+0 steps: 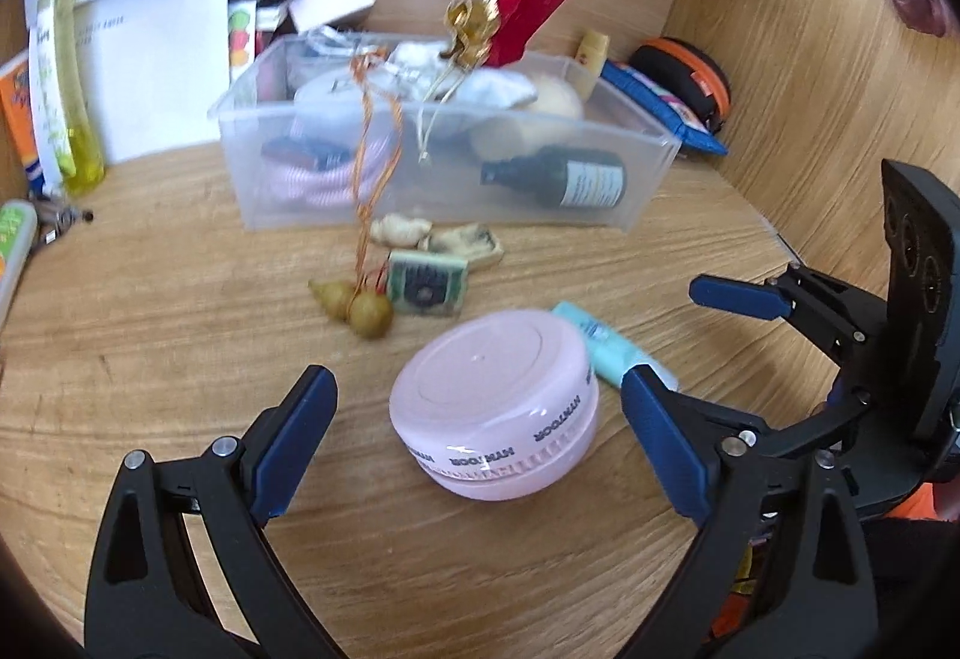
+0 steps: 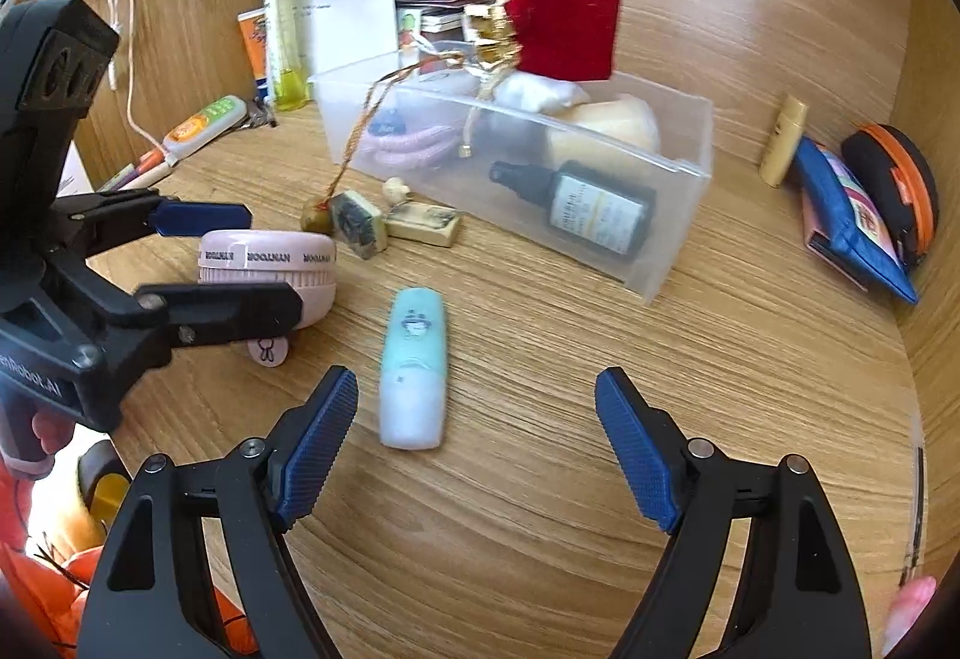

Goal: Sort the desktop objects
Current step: 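Grasp the pink round compact with the left gripper while the right approaches the light blue tube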

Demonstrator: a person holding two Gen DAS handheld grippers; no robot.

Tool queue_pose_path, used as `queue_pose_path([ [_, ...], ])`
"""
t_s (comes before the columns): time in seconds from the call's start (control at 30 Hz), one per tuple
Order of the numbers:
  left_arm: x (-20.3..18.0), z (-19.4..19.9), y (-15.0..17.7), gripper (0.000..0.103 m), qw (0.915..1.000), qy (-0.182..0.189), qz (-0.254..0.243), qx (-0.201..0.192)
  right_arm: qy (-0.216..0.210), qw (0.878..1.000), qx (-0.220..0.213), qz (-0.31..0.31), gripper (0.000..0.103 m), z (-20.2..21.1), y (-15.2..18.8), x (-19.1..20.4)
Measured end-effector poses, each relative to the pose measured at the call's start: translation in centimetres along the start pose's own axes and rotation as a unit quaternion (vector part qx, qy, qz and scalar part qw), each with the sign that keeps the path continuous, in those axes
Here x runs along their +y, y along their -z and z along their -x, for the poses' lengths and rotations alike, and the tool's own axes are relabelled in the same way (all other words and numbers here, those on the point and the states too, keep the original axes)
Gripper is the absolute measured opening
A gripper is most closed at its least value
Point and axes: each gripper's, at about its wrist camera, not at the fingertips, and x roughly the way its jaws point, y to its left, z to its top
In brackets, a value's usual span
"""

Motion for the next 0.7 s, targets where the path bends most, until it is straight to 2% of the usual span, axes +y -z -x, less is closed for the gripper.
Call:
queue_pose_path([
  [0.17, 0.5, -0.3, 0.6, 0.097, 0.9998, -0.001, 0.018, 0.012, -0.010, 1.000, 0.004, 0.021, 0.075, -0.6, -0.5, 1.0],
  [0.23, 0.4, -0.4, 0.7, 0.096, 0.9997, 0.002, 0.021, 0.015, -0.010, 1.000, 0.008, 0.028, 0.063, -0.8, -0.6, 1.4],
  [0.33, 0.2, -0.5, 0.5, 0.094, 0.9997, 0.006, 0.021, 0.014, -0.015, 0.999, 0.016, 0.036, 0.056, -1.1, -0.5, 1.8],
  [0.5, -0.5, -1.3, -0.2, 0.081, 0.9992, 0.023, 0.024, 0.023, -0.022, 0.998, 0.025, 0.048, 0.044, -1.5, -0.3, 2.4],
  [0.53, -0.8, -1.4, -0.3, 0.081, 0.9993, 0.021, 0.020, 0.022, -0.025, 0.998, 0.025, 0.048, 0.038, -1.5, -0.3, 2.5],
  [0.7, -1.6, -2.2, -0.8, 0.079, 0.9993, 0.022, 0.013, 0.025, -0.038, 0.998, 0.025, 0.045, 0.024, -1.4, 0.0, 2.5],
])
